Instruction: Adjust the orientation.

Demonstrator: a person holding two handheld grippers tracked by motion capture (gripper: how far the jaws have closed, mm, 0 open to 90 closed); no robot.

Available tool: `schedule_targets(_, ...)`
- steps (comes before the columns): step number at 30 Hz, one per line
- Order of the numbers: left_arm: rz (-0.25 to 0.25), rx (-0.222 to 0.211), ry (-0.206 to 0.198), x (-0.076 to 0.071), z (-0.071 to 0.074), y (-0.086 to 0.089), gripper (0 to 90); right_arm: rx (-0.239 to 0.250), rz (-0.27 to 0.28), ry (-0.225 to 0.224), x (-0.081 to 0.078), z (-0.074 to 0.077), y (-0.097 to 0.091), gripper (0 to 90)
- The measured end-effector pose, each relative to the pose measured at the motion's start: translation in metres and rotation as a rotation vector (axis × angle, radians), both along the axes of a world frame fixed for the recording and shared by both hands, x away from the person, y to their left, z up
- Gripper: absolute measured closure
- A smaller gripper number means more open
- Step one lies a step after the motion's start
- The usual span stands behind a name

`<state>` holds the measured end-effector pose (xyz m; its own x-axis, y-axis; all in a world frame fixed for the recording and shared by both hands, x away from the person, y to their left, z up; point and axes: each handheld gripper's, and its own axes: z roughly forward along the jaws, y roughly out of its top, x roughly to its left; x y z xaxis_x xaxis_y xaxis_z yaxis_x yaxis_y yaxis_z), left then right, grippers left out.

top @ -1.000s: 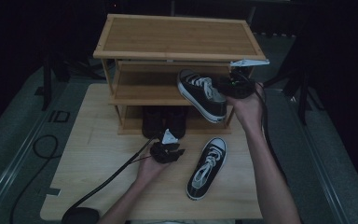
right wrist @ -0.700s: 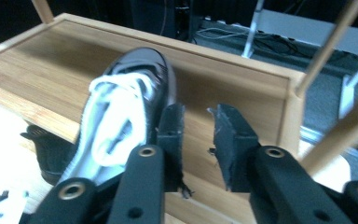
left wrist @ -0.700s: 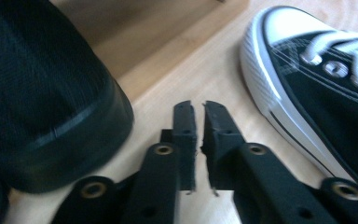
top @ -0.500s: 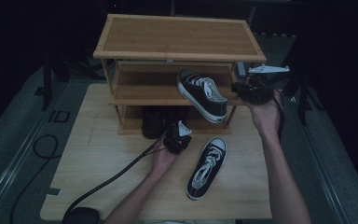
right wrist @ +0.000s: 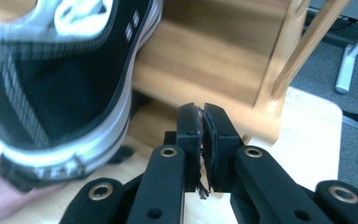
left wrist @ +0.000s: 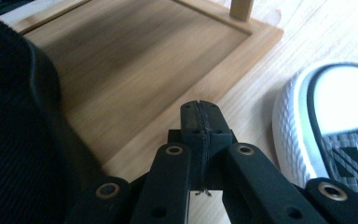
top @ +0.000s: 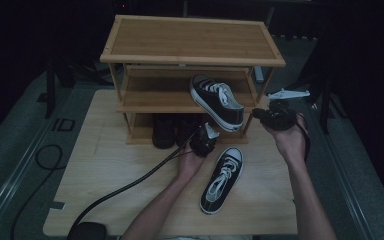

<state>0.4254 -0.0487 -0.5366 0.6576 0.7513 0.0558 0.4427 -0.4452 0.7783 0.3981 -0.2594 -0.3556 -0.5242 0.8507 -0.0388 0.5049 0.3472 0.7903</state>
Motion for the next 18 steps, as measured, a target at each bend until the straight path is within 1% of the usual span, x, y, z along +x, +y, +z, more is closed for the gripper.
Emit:
schedule_targets(2,0.007,0.017,0.0,0.003,-0.002,-0.003,90.0,-0.014,0.021,0.01,-0.008,-0.008,0.002,85.3)
schedule_targets(3,0.012,0.017,-0.003,0.004,-0.004,-0.005,90.0,-0.018,0.029,0.014,-0.011,-0.01,0.003,85.3)
schedule_targets(5,0.027,0.018,0.004,0.008,-0.007,-0.006,90.0,-0.025,0.042,0.013,-0.016,-0.014,0.004,85.1)
schedule_targets(8,0.054,0.019,0.028,0.013,-0.012,-0.007,89.9,-0.026,0.056,0.011,-0.024,-0.017,0.006,84.4)
schedule_targets(9,0.061,0.028,0.029,0.015,-0.013,-0.007,89.9,-0.026,0.06,0.009,-0.027,-0.018,0.007,84.4)
schedule_targets(10,0.063,0.021,0.027,0.016,-0.014,-0.008,89.9,-0.024,0.066,0.009,-0.029,-0.019,0.007,84.2)
schedule_targets(11,0.067,0.024,0.028,0.017,-0.014,-0.008,89.9,-0.027,0.072,0.011,-0.031,-0.02,0.008,84.2)
schedule_targets(16,0.096,0.013,0.033,0.023,-0.014,-0.012,89.9,-0.035,0.084,0.012,-0.037,-0.023,0.011,84.0)
schedule_targets(18,0.095,0.02,0.035,0.025,-0.013,-0.013,89.9,-0.033,0.087,0.016,-0.038,-0.025,0.011,83.9)
